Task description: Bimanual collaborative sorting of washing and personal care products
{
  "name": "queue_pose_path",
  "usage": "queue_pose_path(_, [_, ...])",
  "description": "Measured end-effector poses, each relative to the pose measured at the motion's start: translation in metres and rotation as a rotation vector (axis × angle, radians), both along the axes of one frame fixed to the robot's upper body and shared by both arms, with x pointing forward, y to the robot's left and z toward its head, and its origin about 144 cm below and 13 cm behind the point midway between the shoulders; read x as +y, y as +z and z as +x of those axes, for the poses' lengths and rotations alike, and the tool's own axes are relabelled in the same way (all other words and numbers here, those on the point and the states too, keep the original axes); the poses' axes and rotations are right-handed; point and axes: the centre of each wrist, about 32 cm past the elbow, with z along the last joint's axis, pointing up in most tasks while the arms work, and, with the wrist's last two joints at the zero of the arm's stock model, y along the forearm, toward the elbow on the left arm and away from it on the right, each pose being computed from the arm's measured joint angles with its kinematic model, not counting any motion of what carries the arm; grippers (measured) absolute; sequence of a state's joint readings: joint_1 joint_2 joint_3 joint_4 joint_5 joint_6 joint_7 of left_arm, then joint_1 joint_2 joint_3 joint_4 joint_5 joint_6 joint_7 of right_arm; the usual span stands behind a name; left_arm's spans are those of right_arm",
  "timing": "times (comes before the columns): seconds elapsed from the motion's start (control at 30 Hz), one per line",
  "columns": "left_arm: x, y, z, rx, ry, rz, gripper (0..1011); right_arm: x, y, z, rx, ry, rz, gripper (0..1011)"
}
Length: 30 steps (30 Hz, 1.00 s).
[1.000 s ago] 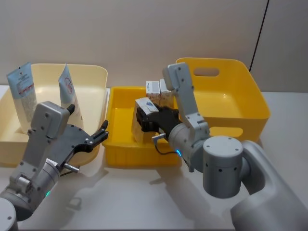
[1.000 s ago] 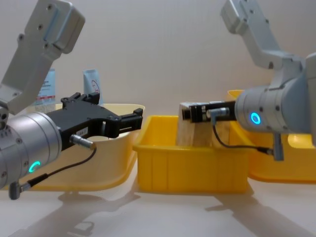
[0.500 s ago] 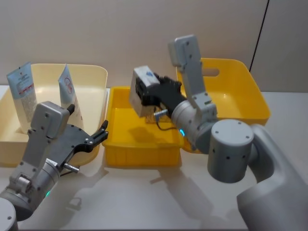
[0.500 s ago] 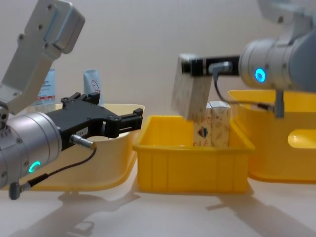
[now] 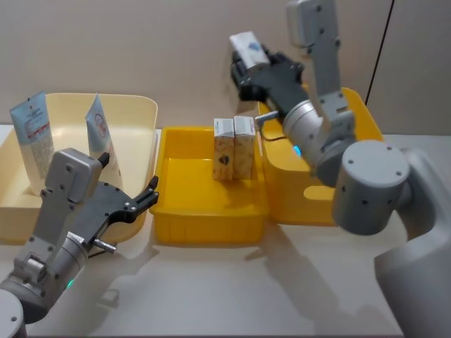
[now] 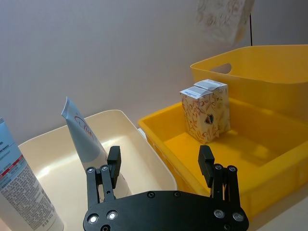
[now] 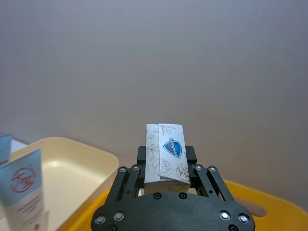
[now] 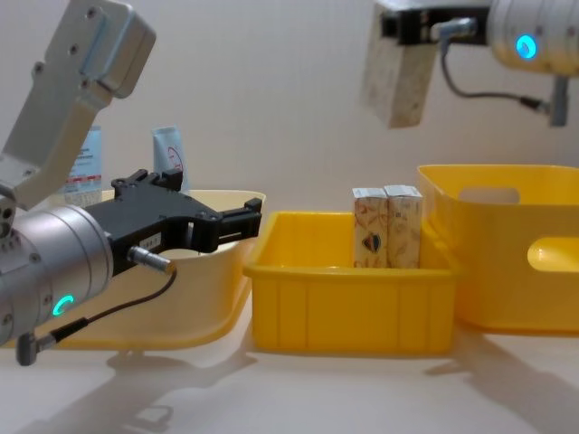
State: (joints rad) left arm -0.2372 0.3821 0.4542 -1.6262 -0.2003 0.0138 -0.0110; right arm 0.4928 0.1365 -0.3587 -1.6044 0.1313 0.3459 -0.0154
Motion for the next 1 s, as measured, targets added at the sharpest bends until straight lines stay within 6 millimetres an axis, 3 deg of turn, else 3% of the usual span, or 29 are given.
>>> queue_pose_path(0.43, [0.0, 0.0, 0.0, 0.0, 0.0, 0.0, 1003, -0.041, 0.017, 0.002, -0.104, -0.178, -0.074, 435])
queue_pose_path(1.0, [0.0, 0.0, 0.0, 0.0, 0.0, 0.0, 1003, -0.096, -0.001, 0.006, -0.038, -0.377, -0.227, 435])
